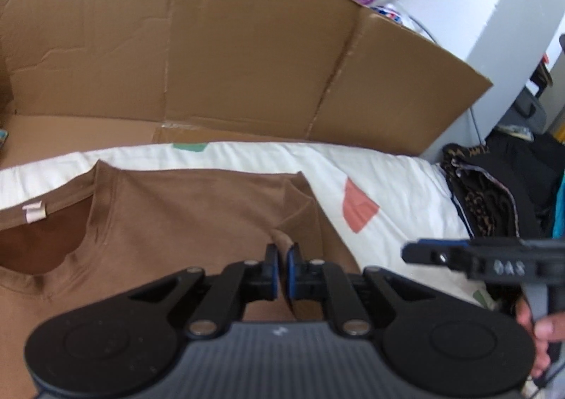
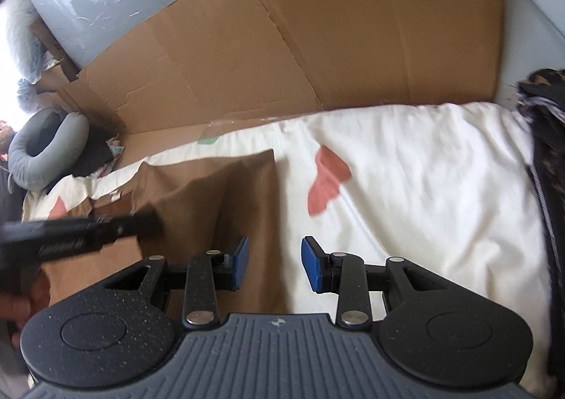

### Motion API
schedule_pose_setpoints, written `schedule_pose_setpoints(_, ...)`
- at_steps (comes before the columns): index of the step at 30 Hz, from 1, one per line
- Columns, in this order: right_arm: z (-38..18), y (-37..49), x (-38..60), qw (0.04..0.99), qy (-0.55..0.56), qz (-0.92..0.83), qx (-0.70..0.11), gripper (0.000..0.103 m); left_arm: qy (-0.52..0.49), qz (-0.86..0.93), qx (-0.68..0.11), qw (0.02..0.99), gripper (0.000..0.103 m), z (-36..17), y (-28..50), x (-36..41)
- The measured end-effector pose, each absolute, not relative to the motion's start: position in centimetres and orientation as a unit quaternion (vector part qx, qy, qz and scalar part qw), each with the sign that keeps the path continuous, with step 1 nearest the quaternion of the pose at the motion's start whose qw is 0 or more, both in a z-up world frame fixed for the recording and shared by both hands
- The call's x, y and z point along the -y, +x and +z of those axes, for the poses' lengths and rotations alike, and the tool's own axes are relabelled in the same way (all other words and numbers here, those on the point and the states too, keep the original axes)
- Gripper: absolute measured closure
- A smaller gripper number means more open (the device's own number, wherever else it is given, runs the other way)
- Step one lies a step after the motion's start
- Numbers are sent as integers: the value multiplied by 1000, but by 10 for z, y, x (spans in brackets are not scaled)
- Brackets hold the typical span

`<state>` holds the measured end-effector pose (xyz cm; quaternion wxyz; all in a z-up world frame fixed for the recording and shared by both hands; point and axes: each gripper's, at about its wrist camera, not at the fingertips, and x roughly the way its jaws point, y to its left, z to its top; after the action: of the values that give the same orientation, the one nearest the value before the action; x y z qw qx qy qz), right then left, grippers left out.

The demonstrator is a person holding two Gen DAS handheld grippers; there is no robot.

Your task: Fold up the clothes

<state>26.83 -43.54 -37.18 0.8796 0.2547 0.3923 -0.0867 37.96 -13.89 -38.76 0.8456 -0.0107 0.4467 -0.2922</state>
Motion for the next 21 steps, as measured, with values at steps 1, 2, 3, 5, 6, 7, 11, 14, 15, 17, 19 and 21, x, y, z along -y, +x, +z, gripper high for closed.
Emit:
schedule_pose_setpoints(1,-374,276,436,880,253,-86,-394,63,-14,-295,-445,846,97,-391,381,135)
schedule_pose_setpoints(2,-377,283,436,879,250,-86,-396,63,-19,-296,-443,846,97,-394,383,131)
schedule_pose_setpoints(3,-380,289,436,879,245,-84,-400,63,-24,-297,-441,846,97,-398,385,127)
schedule_pose_setpoints(5,-385,301,436,879,234,-80,-407,63,-40,-299,-438,847,97,-403,389,119)
schedule_pose_setpoints(6,-388,306,436,880,228,-78,-410,63,-50,-299,-436,847,97,-406,390,115)
schedule_pose_setpoints(7,-390,311,435,880,225,-76,-411,63,-59,-300,-435,847,96,-409,392,112)
schedule_pose_setpoints(11,-403,328,436,879,221,-73,-415,63,-75,-296,-434,848,89,-424,396,102)
schedule_pose_setpoints(14,-414,338,436,880,225,-70,-412,63,-97,-292,-429,849,75,-436,398,94)
schedule_pose_setpoints(15,-418,341,435,881,224,-67,-411,63,-104,-290,-431,848,73,-440,400,92)
schedule_pose_setpoints(17,-424,349,433,882,215,-59,-414,63,-116,-287,-433,847,73,-448,403,88)
schedule_pose_setpoints(19,-426,358,431,885,198,-51,-418,63,-131,-283,-435,845,75,-456,406,83)
schedule_pose_setpoints(21,-425,363,431,887,197,-49,-416,63,-158,-281,-432,842,81,-462,410,78)
